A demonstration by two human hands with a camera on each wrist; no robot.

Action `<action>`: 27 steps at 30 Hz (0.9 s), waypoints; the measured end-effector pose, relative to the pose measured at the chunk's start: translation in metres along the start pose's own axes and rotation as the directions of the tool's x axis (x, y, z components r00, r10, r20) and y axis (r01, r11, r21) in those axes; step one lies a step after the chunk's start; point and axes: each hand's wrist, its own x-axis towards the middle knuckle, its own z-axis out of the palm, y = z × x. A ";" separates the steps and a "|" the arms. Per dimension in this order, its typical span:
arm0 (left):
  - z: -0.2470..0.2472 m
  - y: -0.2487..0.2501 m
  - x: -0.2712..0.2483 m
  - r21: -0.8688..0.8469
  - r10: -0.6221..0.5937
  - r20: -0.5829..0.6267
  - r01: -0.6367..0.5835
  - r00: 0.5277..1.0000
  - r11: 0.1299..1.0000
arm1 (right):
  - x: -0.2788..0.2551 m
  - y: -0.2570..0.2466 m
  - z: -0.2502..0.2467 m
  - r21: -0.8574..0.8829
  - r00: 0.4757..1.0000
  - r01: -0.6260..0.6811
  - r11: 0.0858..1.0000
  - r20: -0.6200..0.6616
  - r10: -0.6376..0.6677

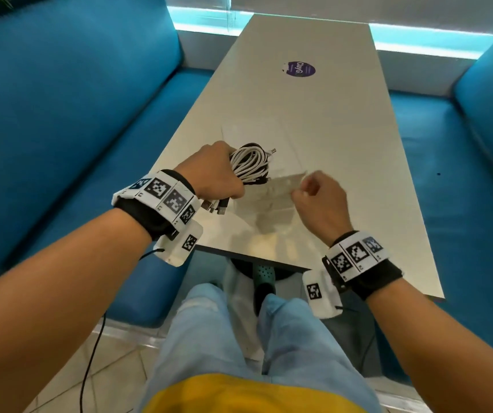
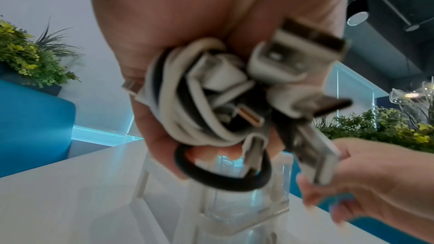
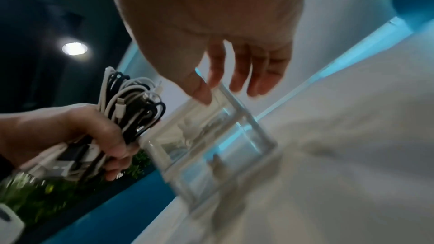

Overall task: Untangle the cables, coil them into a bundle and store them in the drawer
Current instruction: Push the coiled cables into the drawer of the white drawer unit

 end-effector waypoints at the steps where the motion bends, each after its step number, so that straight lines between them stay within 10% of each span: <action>1: 0.002 0.000 -0.001 0.003 0.006 -0.013 -0.006 1.000 1.000 | -0.005 0.002 0.007 -0.033 0.990 -0.081 0.996 0.111 0.084; 21: 0.021 -0.011 0.001 0.017 0.052 -0.143 -0.050 0.988 0.999 | -0.054 -0.005 0.001 -0.356 0.937 -0.131 0.925 0.259 0.233; 27: 0.021 -0.010 -0.001 0.006 0.037 -0.143 -0.036 0.989 0.999 | -0.007 -0.017 -0.017 -0.322 0.979 -0.152 0.934 0.081 0.187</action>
